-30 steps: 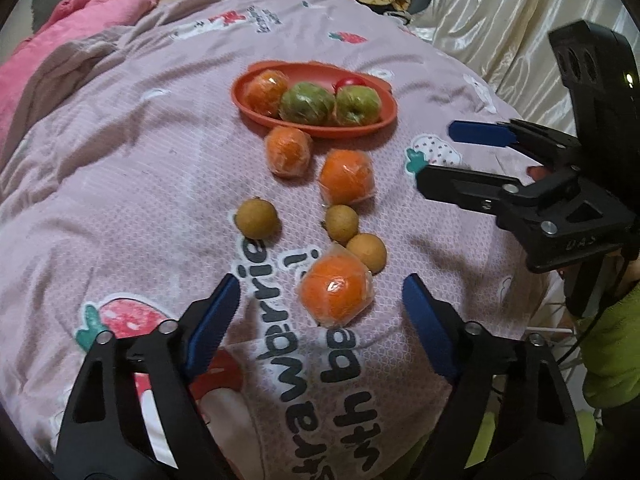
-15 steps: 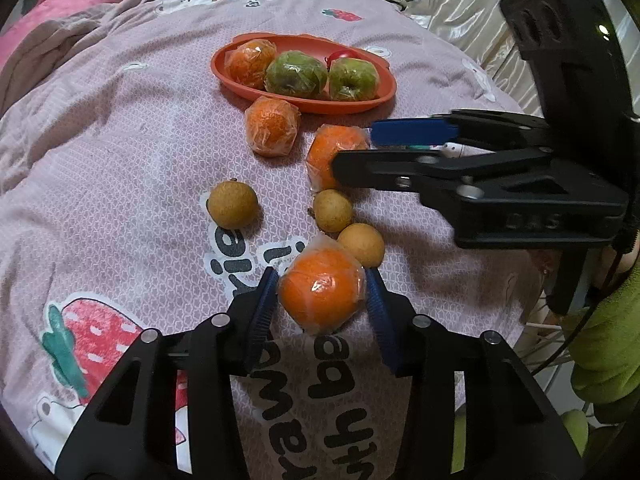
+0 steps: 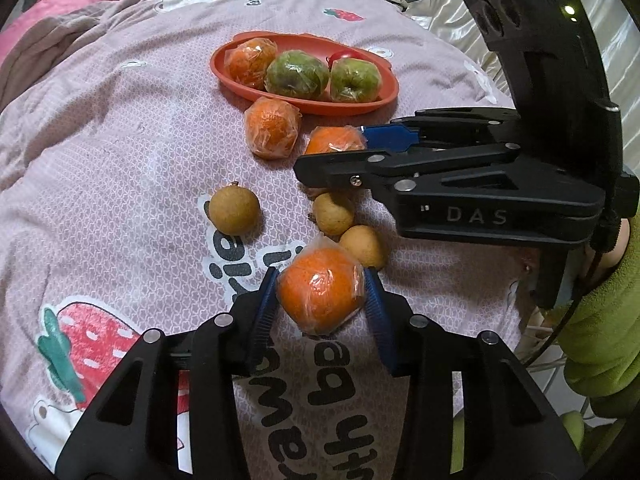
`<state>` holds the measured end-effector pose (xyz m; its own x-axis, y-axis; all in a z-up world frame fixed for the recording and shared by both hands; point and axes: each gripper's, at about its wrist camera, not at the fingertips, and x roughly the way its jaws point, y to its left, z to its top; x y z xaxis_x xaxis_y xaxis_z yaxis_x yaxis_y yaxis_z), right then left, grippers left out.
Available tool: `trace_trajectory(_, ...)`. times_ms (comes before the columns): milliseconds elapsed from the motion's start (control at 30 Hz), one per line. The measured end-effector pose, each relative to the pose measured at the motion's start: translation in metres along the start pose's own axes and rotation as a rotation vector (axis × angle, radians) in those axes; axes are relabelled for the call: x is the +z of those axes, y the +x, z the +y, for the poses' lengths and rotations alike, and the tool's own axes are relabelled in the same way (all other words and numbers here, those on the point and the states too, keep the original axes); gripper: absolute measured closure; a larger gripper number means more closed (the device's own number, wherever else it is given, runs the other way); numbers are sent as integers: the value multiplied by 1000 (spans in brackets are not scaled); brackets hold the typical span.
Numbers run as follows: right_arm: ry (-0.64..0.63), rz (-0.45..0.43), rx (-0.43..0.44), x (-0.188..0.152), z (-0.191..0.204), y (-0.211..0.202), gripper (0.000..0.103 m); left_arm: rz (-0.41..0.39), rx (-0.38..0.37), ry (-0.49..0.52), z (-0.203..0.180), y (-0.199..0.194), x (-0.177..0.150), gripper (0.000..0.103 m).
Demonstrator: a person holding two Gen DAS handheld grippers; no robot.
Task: Organize fruits
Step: 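Grasp a wrapped orange with the left tool while the right tool grasps another wrapped orange, then carry both wrapped oranges over the orange plate with both tools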
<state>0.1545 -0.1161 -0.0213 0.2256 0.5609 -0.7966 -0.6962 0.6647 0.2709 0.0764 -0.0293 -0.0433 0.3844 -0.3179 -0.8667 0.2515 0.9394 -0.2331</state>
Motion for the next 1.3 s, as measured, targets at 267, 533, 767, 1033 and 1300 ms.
trace_trajectory(267,15,-65,3,-2,-2,-26,67,-15,-9,-2,2,-9,-2,69)
trace_trajectory(533,15,-139,-22,1,-10,-63,67,-50,-14,-12,6,-25,3,69)
trace_trajectory(767,18,-188,-62,6,-17,-87,67,-104,-3,-33,13,-45,12,69)
trace_trajectory(1033,28,-207,-94,12,-29,-95,67,-135,9,-58,22,-56,27,69)
trace_trajectory(1300,44,-215,-115,19,-42,-92,67,-145,31,-43,23,-58,53,69)
